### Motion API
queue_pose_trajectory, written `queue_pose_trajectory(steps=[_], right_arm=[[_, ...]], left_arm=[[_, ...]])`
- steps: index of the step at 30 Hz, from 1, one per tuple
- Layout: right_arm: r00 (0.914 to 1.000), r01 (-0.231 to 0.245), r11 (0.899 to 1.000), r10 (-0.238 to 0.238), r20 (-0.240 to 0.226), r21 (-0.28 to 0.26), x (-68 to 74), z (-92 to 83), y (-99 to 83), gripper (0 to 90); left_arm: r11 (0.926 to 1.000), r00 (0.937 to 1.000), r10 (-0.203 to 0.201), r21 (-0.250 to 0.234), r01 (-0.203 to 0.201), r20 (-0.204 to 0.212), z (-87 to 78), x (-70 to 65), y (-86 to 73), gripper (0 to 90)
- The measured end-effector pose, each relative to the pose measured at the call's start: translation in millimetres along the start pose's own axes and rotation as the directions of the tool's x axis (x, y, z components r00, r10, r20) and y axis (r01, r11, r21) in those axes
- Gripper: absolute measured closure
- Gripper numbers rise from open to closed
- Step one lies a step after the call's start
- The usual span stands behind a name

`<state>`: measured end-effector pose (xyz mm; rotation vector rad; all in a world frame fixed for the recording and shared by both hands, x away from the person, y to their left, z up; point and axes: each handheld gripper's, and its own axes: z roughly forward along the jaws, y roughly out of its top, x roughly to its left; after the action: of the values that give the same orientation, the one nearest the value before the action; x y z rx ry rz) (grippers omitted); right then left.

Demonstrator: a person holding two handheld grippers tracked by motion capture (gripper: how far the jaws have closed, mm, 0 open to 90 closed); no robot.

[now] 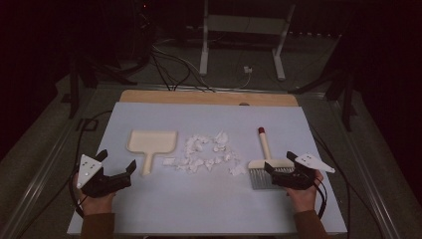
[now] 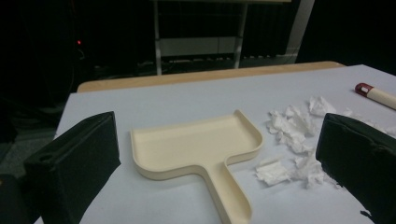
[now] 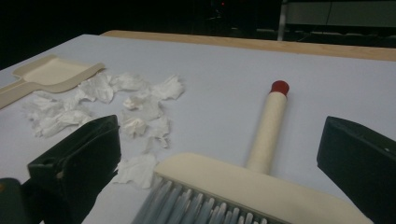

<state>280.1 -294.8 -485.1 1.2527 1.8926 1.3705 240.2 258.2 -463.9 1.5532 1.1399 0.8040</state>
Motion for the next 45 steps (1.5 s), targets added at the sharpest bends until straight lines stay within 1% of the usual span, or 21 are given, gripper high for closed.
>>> queue_pose_trajectory(steps=[4,7,9,15,16,17,19,20,22,26,28,32,33,34,35,36,40,42,43,44,45], right_arm=[[1.0000,0.002,0.999,-0.002,0.001,-0.034,-1.6,-3.0,-0.2,0.0],[1.0000,0.002,0.999,-0.001,0.006,-0.042,-1.7,-5.8,2.1,0.0],[1.0000,-0.005,0.999,0.005,0.002,-0.049,-1.8,-8.2,5.7,0.0],[0.9999,0.012,0.998,-0.012,0.001,-0.058,0.1,-10.4,10.4,0.0],[0.9999,0.011,0.998,-0.011,0.000,-0.057,0.5,-10.6,11.5,0.0],[0.9999,0.013,0.998,-0.013,0.001,-0.056,0.8,-10.6,12.8,0.0],[0.9999,0.015,0.998,-0.016,-0.005,-0.055,1.6,-11.7,16.5,0.0],[0.9998,0.011,0.999,-0.012,-0.013,-0.052,1.7,-12.6,18.5,0.4],[0.9998,-0.001,0.999,0.000,-0.019,-0.043,1.7,-14.1,22.5,0.3],[1.0000,-0.003,1.000,0.004,0.008,-0.026,2.6,-16.5,32.3,0.0],[0.9999,-0.009,1.000,0.009,0.007,-0.021,1.8,-15.7,38.3,0.0],[0.9999,0.005,1.000,-0.005,0.015,-0.014,0.7,-13.8,49.3,0.0],[0.9998,0.009,1.000,-0.009,0.019,-0.010,0.4,-13.0,53.3,0.0],[0.9995,0.015,1.000,-0.015,0.029,0.016,-1.0,-8.7,62.3,0.0],[0.9995,0.015,1.000,-0.015,0.029,0.016,-1.0,-8.7,62.3,0.0],[0.9993,0.016,0.999,-0.017,0.032,0.035,-3.1,-3.2,69.6,0.0],[0.9993,0.006,0.997,-0.009,0.036,0.083,-7.7,10.9,81.6,0.0],[0.9991,0.007,0.996,-0.011,0.042,0.092,-8.2,14.7,84.4,0.0],[0.9988,0.004,0.994,-0.009,0.048,0.107,-9.6,23.2,89.9,0.0],[0.9988,0.004,0.994,-0.009,0.048,0.107,-9.6,23.2,89.9,0.0],[0.9985,0.003,0.993,-0.010,0.054,0.118,-11.0,31.4,93.7,0.0]], left_arm=[[1.0000,1.0000,-0.006,-0.006,0.006,0.001,-1.6,2.6,1.1,0.3],[0.9997,0.9997,-0.026,0.001,0.026,0.003,-3.0,4.7,1.9,0.3],[0.9998,0.9997,-0.022,0.001,0.022,-0.008,-2.8,4.6,1.6,0.5],[0.9997,0.9996,-0.020,0.017,0.020,-0.020,-2.2,6.0,0.7,0.8],[0.9997,0.9996,-0.020,0.017,0.020,-0.020,-2.2,6.0,0.7,0.8],[0.9998,0.9993,-0.015,0.015,0.016,-0.034,-3.0,6.1,0.8,0.8],[0.9997,0.9992,-0.016,0.015,0.017,-0.036,-3.4,6.2,0.9,0.8],[0.9997,0.9996,-0.010,0.023,0.010,-0.028,-3.2,5.7,0.7,0.8],[0.9997,0.9995,-0.002,0.025,0.003,-0.033,-3.0,3.9,-0.2,0.7],[0.9997,0.9995,-0.002,0.024,0.003,-0.033,-2.4,2.8,-0.4,0.4],[0.9997,0.9995,0.001,0.026,0.000,-0.031,-1.7,2.3,-1.4,0.4],[0.9994,0.9994,0.004,0.035,-0.003,-0.034,0.3,1.7,-3.0,0.4],[0.9992,0.9994,0.007,0.039,-0.006,-0.035,1.0,1.4,-3.5,0.4],[0.9990,0.9993,0.011,0.043,-0.009,-0.036,1.4,0.9,-3.7,0.4],[0.9990,0.9992,0.016,0.043,-0.014,-0.037,1.8,0.2,-3.8,0.4],[0.9988,0.9990,0.019,0.045,-0.018,-0.039,2.0,-0.5,-3.6,0.4],[0.9984,0.9986,0.031,0.048,-0.029,-0.042,1.7,-2.5,-3.3,0.4],[0.9986,0.9987,0.026,0.048,-0.024,-0.044,2.2,-2.0,-4.3,0.4],[0.9985,0.9987,0.025,0.050,-0.022,-0.046,2.4,-1.3,-4.8,0.4],[0.9986,0.9987,0.021,0.050,-0.019,-0.046,2.8,-0.8,-5.4,0.4],[0.9985,0.9987,0.021,0.052,-0.019,-0.046,3.1,-0.4,-5.9,0.4]])
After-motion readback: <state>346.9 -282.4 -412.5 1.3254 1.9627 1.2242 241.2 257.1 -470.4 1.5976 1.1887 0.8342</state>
